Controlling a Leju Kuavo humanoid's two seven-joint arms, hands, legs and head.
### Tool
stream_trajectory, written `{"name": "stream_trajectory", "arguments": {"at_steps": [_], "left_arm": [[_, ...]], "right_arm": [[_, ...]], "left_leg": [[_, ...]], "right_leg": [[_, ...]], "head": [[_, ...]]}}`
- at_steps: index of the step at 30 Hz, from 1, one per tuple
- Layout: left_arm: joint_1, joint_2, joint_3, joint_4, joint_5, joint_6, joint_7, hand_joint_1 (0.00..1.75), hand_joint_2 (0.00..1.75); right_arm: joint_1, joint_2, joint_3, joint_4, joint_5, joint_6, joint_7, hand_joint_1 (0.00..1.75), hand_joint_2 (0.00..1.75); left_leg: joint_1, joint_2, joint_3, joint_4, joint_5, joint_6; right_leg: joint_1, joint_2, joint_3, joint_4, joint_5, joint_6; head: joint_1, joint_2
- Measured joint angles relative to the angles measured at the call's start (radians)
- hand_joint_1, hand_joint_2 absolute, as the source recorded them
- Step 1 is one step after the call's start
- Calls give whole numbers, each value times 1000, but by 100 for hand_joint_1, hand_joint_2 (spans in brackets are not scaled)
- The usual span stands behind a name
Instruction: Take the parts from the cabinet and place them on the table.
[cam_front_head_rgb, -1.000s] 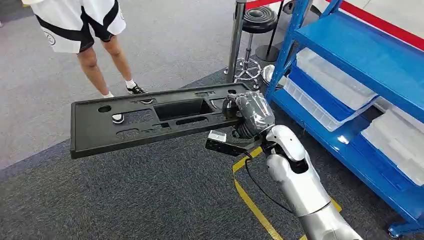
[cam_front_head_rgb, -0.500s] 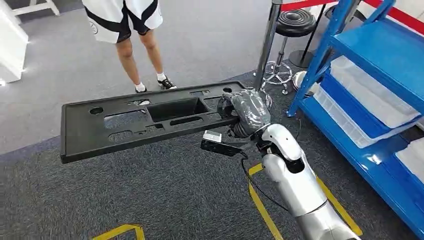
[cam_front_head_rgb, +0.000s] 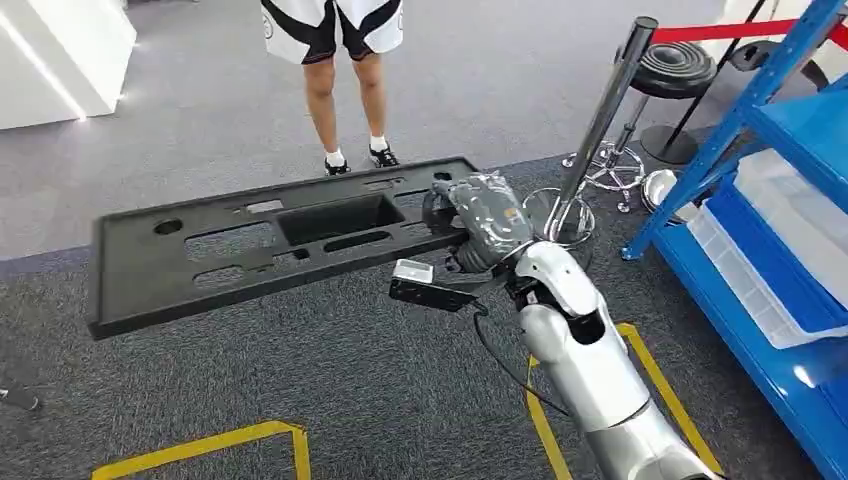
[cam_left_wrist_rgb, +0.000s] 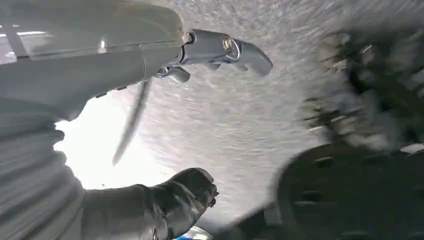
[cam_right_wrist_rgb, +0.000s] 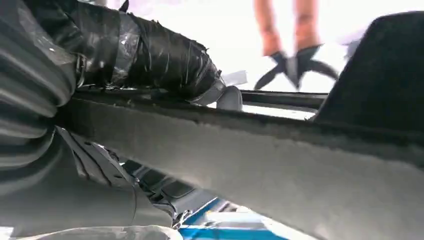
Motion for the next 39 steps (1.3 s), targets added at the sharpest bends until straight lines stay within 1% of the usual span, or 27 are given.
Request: {"name": "stream_trajectory", "arguments": {"at_steps": [1, 2, 3, 5, 7, 8, 9, 10, 12, 13, 14, 16, 17, 18, 22, 23, 25, 27, 28, 29, 31, 32, 33, 34, 36, 38, 39], "left_arm": [[-6, 18, -14, 0, -26, -14, -6, 0, 175], [-15, 39, -31, 0, -38, -24, -10, 0, 175], [-22, 57, -42, 0, -50, -29, -13, 0, 175], [-37, 81, -57, 0, -68, -31, -16, 0, 175], [-37, 96, -70, 0, -82, -31, -18, 0, 175], [-37, 100, -73, 0, -88, -31, -17, 0, 175], [-40, 100, -77, 0, -91, -31, -16, 0, 175], [-42, 102, -80, 0, -91, -31, -17, 0, 175], [-49, 103, -85, 0, -93, -30, -17, 0, 175], [-52, 103, -86, 0, -93, -30, -17, 0, 175], [-52, 103, -86, 0, -92, -30, -17, 0, 175], [-52, 103, -87, 0, -93, -30, -17, 0, 175], [-52, 105, -89, 0, -93, -30, -17, 0, 175], [-53, 105, -91, 0, -94, -30, -17, 0, 175], [-51, 117, -94, 0, -142, -32, -37, 0, 175], [-51, 125, -94, 0, -153, -35, -38, 0, 175], [-55, 127, -94, 0, -156, -37, -37, 0, 175], [-61, 129, -95, 0, -192, -30, -48, 0, 175], [-67, 129, -97, 0, -219, -27, -57, 0, 175], [-71, 133, -104, -4, -250, -16, -42, 0, 175], [-73, 163, -122, -75, -292, 6, 29, 0, 175], [-78, 183, -128, -116, -294, 8, 67, 0, 175], [-84, 200, -131, -152, -294, 8, 90, 0, 175], [-92, 215, -138, -177, -294, 11, 100, 0, 175], [-94, 246, -146, -225, -276, 16, 121, 0, 175], [-70, 271, -147, -282, -215, 33, 148, 0, 175], [-42, 280, -147, -311, -155, 57, 172, 0, 175]], "right_arm": [[-5, 20, 13, 0, 2, 3, 6, 175, 175], [-12, 44, 31, 0, 2, 4, 13, 175, 175], [-19, 57, 44, 0, 2, 4, 16, 175, 175], [-25, 82, 63, 0, 2, 3, 23, 175, 175], [-35, 95, 78, -1, 3, 3, 30, 175, 175], [-38, 100, 80, -3, 3, 3, 31, 175, 175], [-41, 104, 81, -6, 2, 3, 31, 175, 175], [-45, 105, 81, -9, 2, 3, 31, 175, 175], [-47, 105, 82, -10, 2, 3, 31, 175, 175], [-47, 105, 85, -10, 2, 3, 32, 175, 175], [-47, 105, 88, -10, 2, 3, 32, 175, 175], [-48, 107, 90, -11, 2, 3, 32, 175, 175], [-50, 108, 91, -13, 2, 3, 32, 175, 175], [-51, 109, 91, -15, 2, 3, 32, 175, 175], [-54, 113, 95, -15, 3, 3, 33, 175, 175], [-56, 120, 95, -17, 5, 3, 38, 175, 175], [-61, 121, 97, -22, 6, 4, 47, 175, 175], [-61, 119, 97, -25, 6, 9, 52, 175, 175], [-61, 119, 97, -25, 6, 18, 53, 175, 175], [-62, 122, 97, -24, 6, 28, 53, 175, 175], [-70, 145, 106, -20, 6, 43, 58, 175, 175], [-80, 161, 113, -15, 6, 47, 63, 175, 175], [-90, 176, 122, -11, 6, 50, 65, 175, 175], [-100, 188, 130, -6, 6, 52, 65, 175, 175], [-109, 205, 139, -4, 2, 54, 73, 175, 175], [-119, 210, 151, -5, -8, 55, 92, 175, 175], [-122, 210, 152, -6, -13, 52, 104, 175, 175]], "left_leg": [[1, -11, -1, 8, -3, -4], [3, -24, -5, 18, -7, -11], [-2, -36, -18, 30, -10, -19], [5, -60, -30, 32, -4, -32], [9, -83, -34, 24, 4, -48], [10, -50, -39, 35, -3, -49], [6, 5, -53, 70, -29, -54], [9, 30, -83, 131, -64, -59], [15, 50, -158, 285, -129, -67], [17, 52, -176, 323, -135, -70], [20, 54, -169, 312, -118, -71], [22, 67, -85, 161, -38, -71], [22, 91, -33, 69, -2, -69], [11, 129, -10, 26, -22, -65], [-1, 87, -19, 18, -14, -36], [10, 77, -11, 5, -7, -25], [7, 63, -9, 1, -4, -11], [4, 41, -9, 2, -5, -8], [2, 28, -9, 4, -6, -6], [1, 15, -8, 6, -7, -6], [1, -9, -8, 15, -12, -8], [1, -23, -7, 20, -15, -11], [4, -34, -13, 24, -18, -14], [-1, -45, -20, 31, -19, -18], [10, -68, -29, 26, -14, -32], [13, -87, -31, 19, -12, -48], [15, -38, -29, 34, -20, -48]], "right_leg": [[-2, 6, 40, -84, 46, -2], [-8, 39, 79, -168, 84, -3], [-10, 87, 84, -188, 62, 1], [-5, 67, 81, -190, 65, -4], [-6, 46, 84, -199, 73, -19], [-9, 30, 90, -208, 79, -28], [-7, 22, 93, -216, 82, -35], [-4, 9, 93, -218, 82, -36], [1, -22, 92, -218, 80, -38], [3, -36, 92, -218, 80, -38], [3, -49, 92, -217, 78, -38], [3, -71, 97, -217, 74, -34], [3, -79, 102, -217, 71, -30], [7, -88, 104, -219, 68, -26], [8, -118, 108, -224, 66, -6], [7, -112, 107, -219, 58, 4], [1, -25, 72, -136, 6, 4], [3, -4, -12, 27, -64, 3], [4, -2, -47, 86, -75, 2], [4, -1, -59, 96, -61, 0], [8, 3, -22, -8, 25, -9], [8, 20, 17, -103, 81, -15], [5, 63, 40, -171, 105, -20], [-1, 82, 46, -184, 97, -20], [7, 62, 48, -191, 95, -21], [7, 42, 58, -206, 100, -33], [4, 28, 69, -221, 105, -41]], "head": [[0, 0], [0, 0], [0, 0], [0, 0], [0, 0], [-2, 0], [-3, 0], [-2, 0], [-2, 0], [-2, 0], [-2, 0], [-2, 0], [-2, 0], [-2, 0], [-2, 0], [0, 0], [-1, 0], [-1, 0], [0, 0], [0, 0], [0, 0], [0, 0], [0, 0], [-2, 0], [0, 0], [0, 0], [-1, 0]]}}
